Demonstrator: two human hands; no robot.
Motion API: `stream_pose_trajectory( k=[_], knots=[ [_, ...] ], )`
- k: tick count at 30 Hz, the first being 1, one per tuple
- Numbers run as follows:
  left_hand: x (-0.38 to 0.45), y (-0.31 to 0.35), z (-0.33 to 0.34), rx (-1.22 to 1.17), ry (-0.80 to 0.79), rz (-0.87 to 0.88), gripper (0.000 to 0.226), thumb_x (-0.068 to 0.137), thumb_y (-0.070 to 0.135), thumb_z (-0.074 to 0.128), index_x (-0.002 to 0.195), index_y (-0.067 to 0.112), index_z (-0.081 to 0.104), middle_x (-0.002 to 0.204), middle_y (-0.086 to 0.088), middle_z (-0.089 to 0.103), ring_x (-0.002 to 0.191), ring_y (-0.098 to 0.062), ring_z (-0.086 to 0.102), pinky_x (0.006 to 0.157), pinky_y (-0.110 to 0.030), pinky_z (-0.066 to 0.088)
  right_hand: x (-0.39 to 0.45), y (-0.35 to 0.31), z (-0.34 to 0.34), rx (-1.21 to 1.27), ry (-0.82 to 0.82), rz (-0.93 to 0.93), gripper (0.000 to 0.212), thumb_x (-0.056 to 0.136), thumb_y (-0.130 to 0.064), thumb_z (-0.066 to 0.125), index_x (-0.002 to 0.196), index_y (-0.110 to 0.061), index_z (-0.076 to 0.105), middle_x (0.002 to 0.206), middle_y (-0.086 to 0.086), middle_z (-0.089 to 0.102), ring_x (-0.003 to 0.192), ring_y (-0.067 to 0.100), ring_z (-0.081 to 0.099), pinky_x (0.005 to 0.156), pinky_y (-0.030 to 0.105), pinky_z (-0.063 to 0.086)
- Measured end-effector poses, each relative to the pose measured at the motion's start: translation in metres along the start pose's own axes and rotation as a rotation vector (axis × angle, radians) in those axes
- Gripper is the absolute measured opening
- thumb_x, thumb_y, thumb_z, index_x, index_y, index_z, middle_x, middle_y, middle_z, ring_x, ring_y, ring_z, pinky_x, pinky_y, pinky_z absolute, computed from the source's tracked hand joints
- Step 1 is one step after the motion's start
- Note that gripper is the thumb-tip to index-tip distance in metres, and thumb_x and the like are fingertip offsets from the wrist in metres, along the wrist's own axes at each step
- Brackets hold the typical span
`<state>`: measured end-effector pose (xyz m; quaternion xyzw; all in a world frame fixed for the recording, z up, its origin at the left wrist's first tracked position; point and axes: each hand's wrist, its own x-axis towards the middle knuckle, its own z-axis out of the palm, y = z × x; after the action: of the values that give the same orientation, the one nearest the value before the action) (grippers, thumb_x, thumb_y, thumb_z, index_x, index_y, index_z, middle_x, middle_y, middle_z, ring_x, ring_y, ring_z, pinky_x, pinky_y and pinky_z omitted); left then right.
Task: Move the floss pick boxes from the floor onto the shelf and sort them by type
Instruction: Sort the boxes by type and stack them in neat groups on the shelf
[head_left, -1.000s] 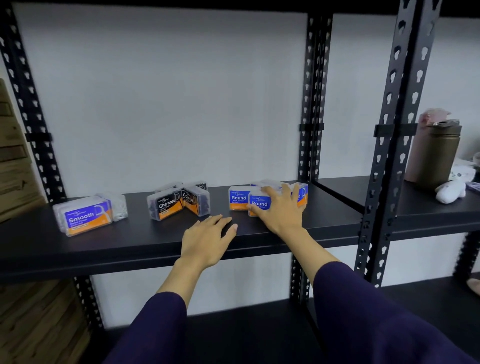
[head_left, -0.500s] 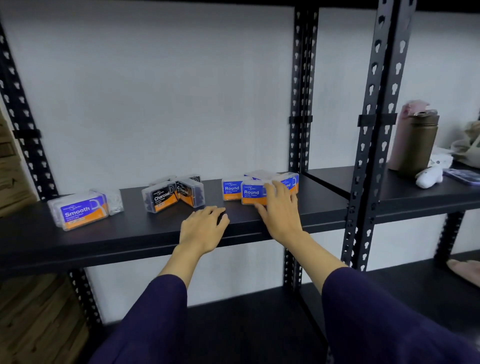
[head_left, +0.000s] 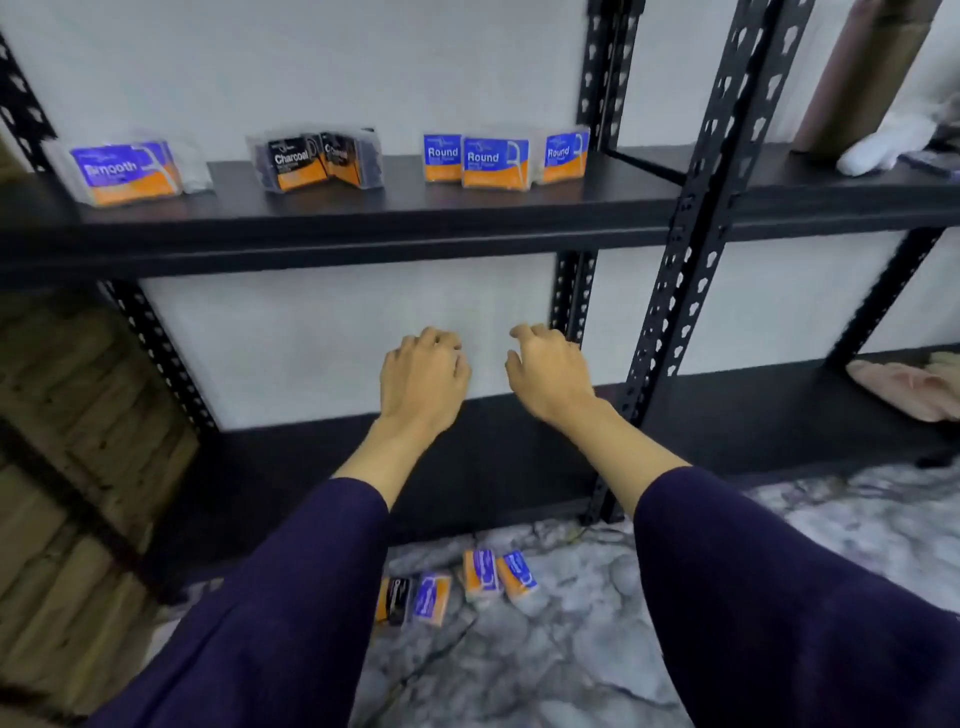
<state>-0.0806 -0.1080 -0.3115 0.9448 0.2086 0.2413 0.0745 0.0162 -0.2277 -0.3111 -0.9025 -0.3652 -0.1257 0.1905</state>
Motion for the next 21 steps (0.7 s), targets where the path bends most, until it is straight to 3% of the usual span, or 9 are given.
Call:
stream_pose_trajectory(
  k=[6, 16, 21],
  knots=[
    [-0.053, -0.039, 0.102, 0.050, -0.379, -0.144, 0.036, 0.099, 0.028, 0.043, 0.128, 0.012, 0.057, 0.132, -0.008, 0.056, 0.115, -0.028, 0.054, 0.091, -0.040, 0.043, -0.046, 0.021, 0.114, -0.009, -0.323, 0.058, 0.037, 0.099, -0.023, 0.041, 0.130, -0.006, 0.051, 0.129, 0.014, 0.057, 0.117, 0.034, 0.051, 0.092, 0.041, 0.041],
    [-0.140, -0.119, 0.266, 0.076, -0.696, -0.365, 0.033, 0.097, 0.028, 0.046, 0.122, 0.012, 0.058, 0.126, -0.011, 0.057, 0.113, -0.031, 0.056, 0.088, -0.039, 0.044, -0.105, 0.054, 0.302, -0.004, -0.734, 0.219, 0.036, 0.094, -0.015, 0.045, 0.129, -0.008, 0.046, 0.129, 0.017, 0.052, 0.122, 0.038, 0.047, 0.096, 0.043, 0.041],
    [-0.195, -0.171, 0.329, 0.005, -0.785, -0.594, 0.057, 0.094, 0.037, 0.053, 0.147, 0.023, 0.034, 0.151, -0.015, 0.026, 0.131, -0.038, 0.037, 0.102, -0.051, 0.040, -0.125, 0.058, 0.366, 0.034, -0.831, 0.363, 0.059, 0.097, -0.030, 0.045, 0.150, -0.023, 0.020, 0.151, 0.020, 0.021, 0.136, 0.040, 0.031, 0.102, 0.047, 0.038]
  ],
)
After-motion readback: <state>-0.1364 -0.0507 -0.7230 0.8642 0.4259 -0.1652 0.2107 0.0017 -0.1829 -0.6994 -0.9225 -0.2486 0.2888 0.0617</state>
